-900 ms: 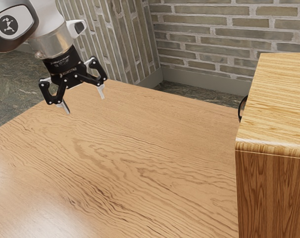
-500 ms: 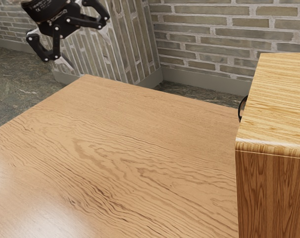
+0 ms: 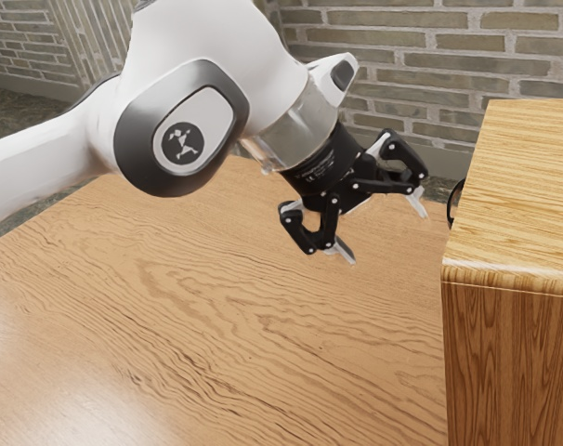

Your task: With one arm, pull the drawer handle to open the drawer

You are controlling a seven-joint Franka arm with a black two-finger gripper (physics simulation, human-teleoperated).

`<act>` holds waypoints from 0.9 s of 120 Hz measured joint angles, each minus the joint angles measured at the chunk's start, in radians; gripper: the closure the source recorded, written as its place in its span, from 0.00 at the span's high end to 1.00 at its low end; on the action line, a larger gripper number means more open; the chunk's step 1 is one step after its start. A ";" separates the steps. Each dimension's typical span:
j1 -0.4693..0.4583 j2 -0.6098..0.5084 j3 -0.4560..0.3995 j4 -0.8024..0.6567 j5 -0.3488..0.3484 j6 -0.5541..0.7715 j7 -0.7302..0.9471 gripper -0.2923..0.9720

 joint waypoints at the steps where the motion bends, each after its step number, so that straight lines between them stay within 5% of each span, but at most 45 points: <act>1: 0.002 -0.002 0.000 -0.003 -0.002 0.007 0.000 0.77; 52: -0.002 -0.154 0.044 -0.104 -0.022 0.223 0.110 0.77; 59: -0.134 -0.189 0.145 -0.115 -0.024 0.249 0.143 0.76; 67: -0.536 -0.333 0.502 -0.118 -0.010 0.292 0.185 0.76; 74: -0.697 -0.386 0.649 -0.117 0.016 0.328 0.216 0.76; 92: -0.771 -0.401 0.696 -0.108 0.046 0.379 0.279 0.76; 108: -0.732 -0.237 0.683 -0.021 0.055 0.283 0.281 0.76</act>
